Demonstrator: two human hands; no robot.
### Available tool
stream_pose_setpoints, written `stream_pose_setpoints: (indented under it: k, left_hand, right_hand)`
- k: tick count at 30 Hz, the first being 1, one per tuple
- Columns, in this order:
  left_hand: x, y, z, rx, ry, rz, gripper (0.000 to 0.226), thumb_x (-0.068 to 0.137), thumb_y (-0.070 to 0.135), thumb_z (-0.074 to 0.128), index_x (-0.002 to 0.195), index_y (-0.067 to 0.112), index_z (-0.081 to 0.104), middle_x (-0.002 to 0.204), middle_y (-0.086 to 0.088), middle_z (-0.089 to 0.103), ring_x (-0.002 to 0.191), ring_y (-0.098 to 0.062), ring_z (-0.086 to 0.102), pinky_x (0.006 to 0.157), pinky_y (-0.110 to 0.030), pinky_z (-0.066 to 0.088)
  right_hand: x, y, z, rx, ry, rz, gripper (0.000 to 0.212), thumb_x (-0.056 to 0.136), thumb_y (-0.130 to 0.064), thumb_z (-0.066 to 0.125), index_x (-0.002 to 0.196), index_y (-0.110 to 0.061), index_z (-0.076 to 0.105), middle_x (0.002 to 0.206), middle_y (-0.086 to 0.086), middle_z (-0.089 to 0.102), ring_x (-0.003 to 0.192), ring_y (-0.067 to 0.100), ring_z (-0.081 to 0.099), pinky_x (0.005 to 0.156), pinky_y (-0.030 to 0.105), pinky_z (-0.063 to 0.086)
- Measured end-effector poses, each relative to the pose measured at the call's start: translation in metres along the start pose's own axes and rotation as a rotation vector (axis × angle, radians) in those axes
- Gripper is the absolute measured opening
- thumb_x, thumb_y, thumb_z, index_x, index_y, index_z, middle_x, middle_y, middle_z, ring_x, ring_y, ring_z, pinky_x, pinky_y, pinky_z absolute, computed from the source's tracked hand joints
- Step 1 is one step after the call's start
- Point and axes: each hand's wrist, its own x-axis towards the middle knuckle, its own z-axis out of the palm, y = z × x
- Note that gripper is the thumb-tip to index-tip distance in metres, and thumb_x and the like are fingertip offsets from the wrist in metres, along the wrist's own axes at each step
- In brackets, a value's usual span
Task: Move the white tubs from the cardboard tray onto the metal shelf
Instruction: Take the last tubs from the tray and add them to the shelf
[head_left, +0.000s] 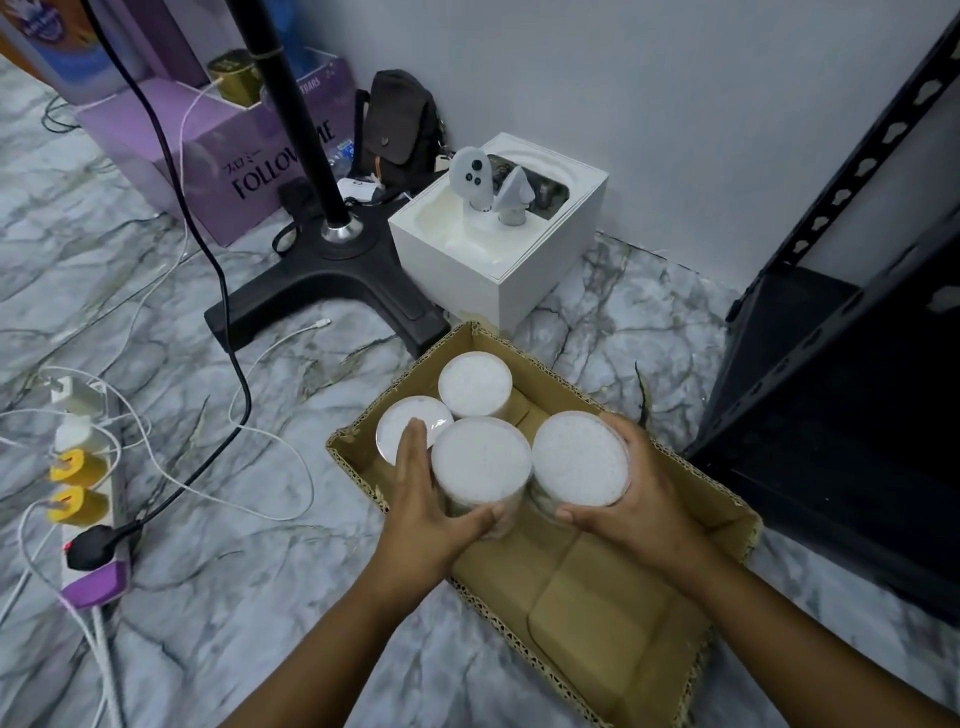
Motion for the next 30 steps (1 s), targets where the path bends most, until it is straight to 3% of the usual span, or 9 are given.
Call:
stream_pose_setpoints:
  k: [4, 7, 10, 13, 19, 23, 25, 27, 30]
  left_hand:
    - [-0.005, 0.0, 0.001, -0.143, 0.003, 0.018, 0.092, 0.069, 0.012, 0.083, 0.145, 0.024, 0.032, 0.155, 0.02, 0.002, 0.123, 0.025, 0.026, 0.085, 0.004, 0.034]
    - [-0.008, 0.005, 0.001, -0.178, 0.01, 0.063, 0.094, 0.065, 0.014, 0.086, 0.141, 0.026, 0.032, 0.154, 0.015, 0.005, 0.119, 0.03, 0.025, 0.083, 0.005, 0.035]
    - [-0.01, 0.012, -0.003, -0.269, 0.007, 0.034, 0.095, 0.052, 0.041, 0.084, 0.128, 0.048, 0.026, 0.148, 0.008, 0.023, 0.127, 0.006, 0.036, 0.08, -0.005, 0.045]
    - [-0.012, 0.016, -0.006, -0.325, -0.005, 0.03, 0.09, 0.049, 0.047, 0.078, 0.122, 0.045, 0.026, 0.132, 0.011, 0.036, 0.118, -0.001, 0.046, 0.07, -0.012, 0.052]
    - [-0.012, 0.018, -0.009, -0.347, -0.085, 0.067, 0.101, 0.056, 0.042, 0.079, 0.134, 0.045, 0.015, 0.139, 0.014, 0.03, 0.122, 0.01, 0.041, 0.091, -0.019, 0.05]
    - [-0.01, 0.02, -0.011, -0.329, -0.05, 0.053, 0.116, 0.058, 0.03, 0.089, 0.142, 0.043, 0.01, 0.138, 0.02, 0.029, 0.112, 0.026, 0.037, 0.081, -0.003, 0.044]
    - [-0.007, 0.019, -0.012, -0.315, -0.043, 0.063, 0.116, 0.056, 0.029, 0.091, 0.144, 0.036, 0.016, 0.14, 0.011, 0.033, 0.114, 0.022, 0.039, 0.079, -0.001, 0.042]
    - [-0.006, 0.018, -0.014, -0.299, -0.025, 0.078, 0.106, 0.05, 0.041, 0.088, 0.136, 0.041, 0.027, 0.14, 0.006, 0.036, 0.121, 0.01, 0.042, 0.083, -0.005, 0.044]
    - [-0.006, 0.02, -0.017, -0.261, 0.003, 0.082, 0.095, 0.046, 0.047, 0.083, 0.126, 0.048, 0.031, 0.137, 0.01, 0.036, 0.12, 0.011, 0.04, 0.084, -0.003, 0.042]
  right_hand:
    - [-0.002, -0.009, 0.0, 0.118, 0.039, 0.015, 0.108, 0.039, -0.055, 0.083, 0.132, -0.044, 0.029, 0.129, -0.027, 0.038, 0.12, -0.008, 0.04, 0.096, 0.021, 0.039]
    - [-0.003, -0.013, -0.001, 0.177, 0.046, 0.023, 0.098, 0.035, -0.058, 0.084, 0.121, -0.049, 0.037, 0.124, -0.026, 0.045, 0.114, -0.007, 0.047, 0.093, 0.025, 0.045]
    - [-0.004, -0.02, -0.001, 0.22, 0.015, 0.003, 0.099, 0.033, -0.066, 0.084, 0.119, -0.048, 0.039, 0.125, -0.021, 0.047, 0.114, -0.004, 0.05, 0.089, 0.022, 0.047]
    - [-0.003, -0.025, 0.0, 0.217, -0.013, -0.021, 0.098, 0.035, -0.066, 0.084, 0.118, -0.053, 0.034, 0.129, -0.017, 0.043, 0.117, 0.0, 0.048, 0.087, 0.019, 0.047]
    - [-0.005, -0.035, -0.006, 0.269, -0.037, -0.062, 0.109, 0.041, -0.042, 0.086, 0.133, -0.043, 0.027, 0.131, -0.021, 0.041, 0.117, -0.008, 0.045, 0.087, 0.009, 0.044]
    - [-0.004, -0.042, -0.01, 0.281, -0.037, -0.083, 0.103, 0.043, -0.038, 0.085, 0.131, -0.039, 0.032, 0.125, -0.031, 0.046, 0.116, -0.011, 0.046, 0.087, 0.006, 0.042]
    - [-0.004, -0.044, -0.01, 0.284, -0.03, -0.087, 0.094, 0.043, -0.036, 0.084, 0.126, -0.036, 0.037, 0.123, -0.025, 0.049, 0.113, -0.011, 0.049, 0.085, 0.006, 0.042]
    - [-0.004, -0.045, -0.01, 0.287, -0.017, -0.079, 0.094, 0.042, -0.038, 0.084, 0.124, -0.039, 0.038, 0.123, -0.021, 0.049, 0.113, -0.007, 0.05, 0.085, 0.009, 0.044]
    - [-0.004, -0.045, -0.01, 0.279, 0.002, -0.086, 0.094, 0.041, -0.04, 0.084, 0.124, -0.04, 0.038, 0.125, -0.016, 0.049, 0.114, -0.003, 0.051, 0.086, 0.011, 0.046]
